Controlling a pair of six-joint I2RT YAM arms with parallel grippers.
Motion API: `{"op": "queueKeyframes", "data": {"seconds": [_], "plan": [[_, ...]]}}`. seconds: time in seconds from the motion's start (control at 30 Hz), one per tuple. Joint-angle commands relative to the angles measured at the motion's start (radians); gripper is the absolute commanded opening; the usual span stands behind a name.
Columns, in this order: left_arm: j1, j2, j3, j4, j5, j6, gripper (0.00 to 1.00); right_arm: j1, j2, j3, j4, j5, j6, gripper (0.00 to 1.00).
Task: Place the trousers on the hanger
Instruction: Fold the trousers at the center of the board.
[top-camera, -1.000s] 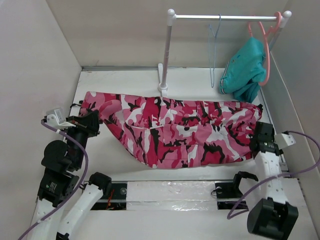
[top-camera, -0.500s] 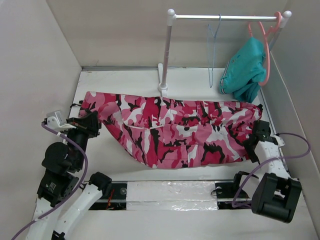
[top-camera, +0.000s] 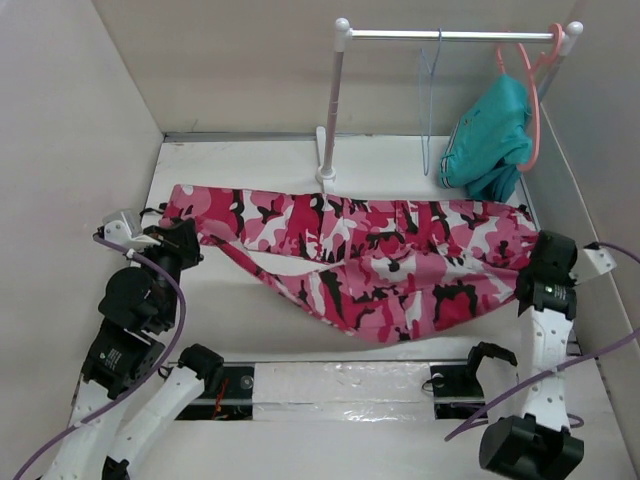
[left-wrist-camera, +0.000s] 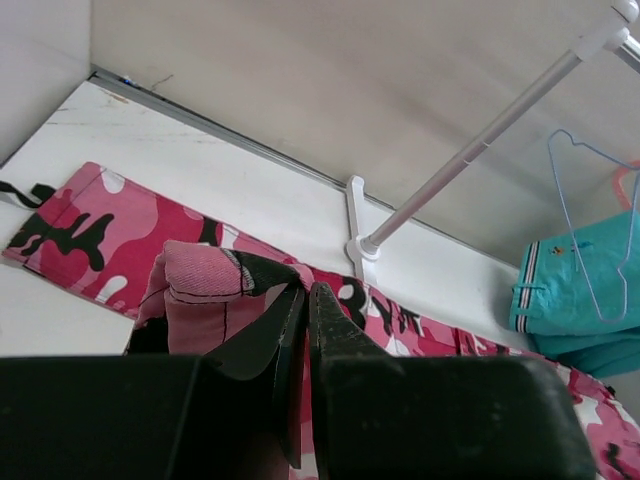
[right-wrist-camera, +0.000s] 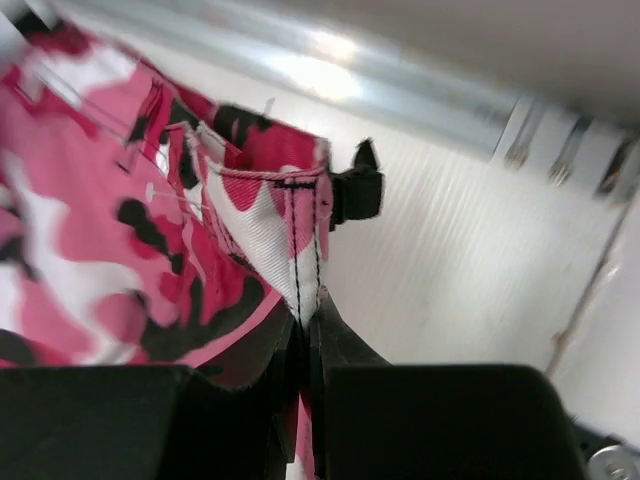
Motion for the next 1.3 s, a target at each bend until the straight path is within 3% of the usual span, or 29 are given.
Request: {"op": "queueKeyframes", "data": {"seconds": [0.0,0.1,0.27,0.43,0.57,0.63,0.77,0.93,1.07,1.13,1.27], "plan": [[-0.003,-0.003,0.058,0.036,-0.074,0.01,0.0,-0.05,-0.027,0.117,-0.034,0.129,-0.183,0.07],[-0.003,0.016,0.087,0.007,-0.149,0.01,0.0,-0.05,-0.06,0.157,-0.125,0.15,-0.188,0.08],[-0.003,0.08,0.051,0.024,-0.296,0.018,0.0,-0.037,-0.25,0.206,-0.091,0.045,-0.261,0.11],[0.019,0.235,0.058,-0.031,-0.342,-0.045,0.0,-0.037,-0.157,0.283,-0.166,0.136,-0.31,0.08],[0.095,0.312,0.035,-0.019,-0.35,-0.047,0.0,-0.027,-0.21,0.231,-0.096,0.165,-0.353,0.06],[0.196,0.377,0.019,-0.007,-0.298,-0.051,0.0,-0.027,-0.201,0.158,-0.007,0.104,-0.346,0.08],[0.388,0.48,-0.003,0.012,-0.15,-0.093,0.0,-0.036,0.005,0.113,0.053,-0.025,-0.245,0.09],[0.5,0.606,0.048,-0.039,-0.217,-0.197,0.0,-0.036,0.096,0.145,0.18,-0.053,-0.25,0.1],[0.629,0.7,0.064,-0.033,-0.148,-0.242,0.0,-0.036,0.245,0.231,0.239,-0.105,-0.203,0.11],[0.638,0.782,0.113,-0.045,-0.145,-0.245,0.0,-0.036,0.361,0.321,0.2,-0.125,-0.195,0.11],[0.638,0.896,0.201,-0.043,-0.158,-0.242,0.0,-0.027,0.444,0.366,0.252,-0.122,-0.194,0.12]]}}
